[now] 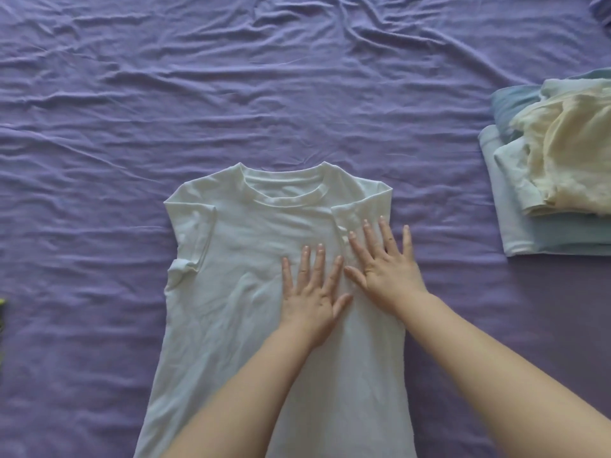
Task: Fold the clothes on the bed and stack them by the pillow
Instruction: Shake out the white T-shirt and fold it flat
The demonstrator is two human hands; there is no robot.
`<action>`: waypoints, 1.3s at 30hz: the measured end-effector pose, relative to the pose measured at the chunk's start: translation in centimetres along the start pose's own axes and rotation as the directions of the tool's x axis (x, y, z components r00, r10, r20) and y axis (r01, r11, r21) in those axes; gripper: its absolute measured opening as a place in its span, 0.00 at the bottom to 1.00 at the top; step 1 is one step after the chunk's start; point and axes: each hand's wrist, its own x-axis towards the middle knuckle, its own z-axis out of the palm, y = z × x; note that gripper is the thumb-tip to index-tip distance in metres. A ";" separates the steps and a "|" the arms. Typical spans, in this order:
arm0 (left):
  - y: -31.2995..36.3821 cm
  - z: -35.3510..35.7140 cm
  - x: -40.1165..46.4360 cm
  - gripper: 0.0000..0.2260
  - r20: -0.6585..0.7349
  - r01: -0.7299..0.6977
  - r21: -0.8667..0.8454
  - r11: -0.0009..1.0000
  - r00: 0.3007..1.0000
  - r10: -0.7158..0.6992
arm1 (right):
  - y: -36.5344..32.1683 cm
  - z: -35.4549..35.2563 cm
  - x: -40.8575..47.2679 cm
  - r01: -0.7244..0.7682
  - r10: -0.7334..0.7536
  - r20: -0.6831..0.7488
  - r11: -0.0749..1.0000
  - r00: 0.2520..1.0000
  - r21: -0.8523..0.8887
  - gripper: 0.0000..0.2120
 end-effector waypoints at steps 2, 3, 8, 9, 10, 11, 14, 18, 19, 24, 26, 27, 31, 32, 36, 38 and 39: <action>0.0 -0.1 -1.2 0.30 0.010 0.003 -0.009 1.000 1.000 -0.003 | -1.7 -0.2 -2.6 0.012 -0.009 -0.037 0.996 0.999 0.083 0.32; -0.1 -0.1 -2.2 0.30 0.031 -0.007 -0.012 1.000 0.999 0.007 | -2.7 -0.2 -4.3 0.030 -0.024 -0.055 0.992 0.998 0.119 0.31; -1.0 -0.2 -10.3 0.29 0.187 -0.006 -0.057 0.998 0.982 0.017 | -6.5 1.2 -13.2 0.052 -0.051 -0.011 0.984 0.999 0.168 0.28; -1.2 -0.1 -12.1 0.28 0.221 0.005 -0.077 0.997 0.975 0.012 | -7.2 1.4 -14.9 0.068 -0.069 0.003 0.984 0.998 0.164 0.27; -1.3 -0.1 -14.0 0.28 0.252 0.007 -0.087 0.996 0.968 0.015 | -8.1 1.6 -16.5 0.090 -0.095 0.021 0.982 0.995 0.166 0.27; -1.5 -0.2 -15.7 0.27 0.278 0.006 -0.092 0.996 0.960 0.020 | -8.9 1.9 -18.0 0.118 -0.125 0.033 0.979 0.992 0.166 0.27; -2.3 -1.0 -20.3 0.27 0.227 -0.079 -0.118 0.990 0.968 0.104 | -11.3 2.8 -21.9 0.216 -0.227 0.052 0.963 0.972 0.163 0.27; -3.7 -0.2 -25.0 0.25 0.093 -0.153 -0.138 0.979 0.982 0.167 | -14.0 3.6 -25.4 0.251 -0.290 0.111 0.928 0.951 0.274 0.26; -4.1 0.2 -25.8 0.22 0.071 -0.162 -0.161 0.974 0.982 0.175 | -14.6 3.9 -26.0 0.241 -0.287 0.117 0.922 0.951 0.303 0.24; -6.4 1.7 -27.8 0.21 0.204 -0.202 -0.123 0.972 0.953 0.224 | -17.1 4.7 -27.4 0.152 -0.196 0.088 0.919 0.977 0.363 0.21; -6.8 2.2 -27.7 0.21 0.253 -0.200 -0.118 0.973 0.941 0.225 | -17.4 4.7 -27.2 0.116 -0.151 0.066 0.919 0.986 0.377 0.21; -6.9 2.3 -27.5 0.20 0.238 -0.209 -0.108 0.972 0.944 0.229 | -17.5 4.8 -27.0 0.107 -0.129 0.034 0.919 0.991 0.381 0.19; -6.3 1.8 -26.7 0.14 0.112 -0.241 -0.128 0.962 0.960 0.255 | -17.6 4.3 -26.2 0.086 -0.055 -0.082 0.898 0.995 0.432 0.10; -6.3 1.8 -26.6 0.13 0.061 -0.226 -0.132 0.965 0.970 0.235 | -17.5 4.1 -25.9 0.080 -0.050 -0.080 0.892 0.996 0.445 0.10; -7.2 1.4 -25.3 0.08 0.090 -0.124 -0.294 0.948 0.984 0.156 | -15.6 2.8 -23.6 0.013 -0.038 0.029 0.799 0.999 0.601 0.03; -7.5 0.4 -23.8 0.09 0.147 0.021 -0.460 0.888 0.988 0.053 | -14.6 2.0 -21.9 -0.055 -0.020 0.101 0.728 0.995 0.683 0.07; -7.6 -0.2 -22.7 0.09 0.167 0.073 -0.495 0.866 0.986 0.012 | -14.2 1.6 -21.0 -0.070 -0.006 0.107 0.721 0.994 0.689 0.08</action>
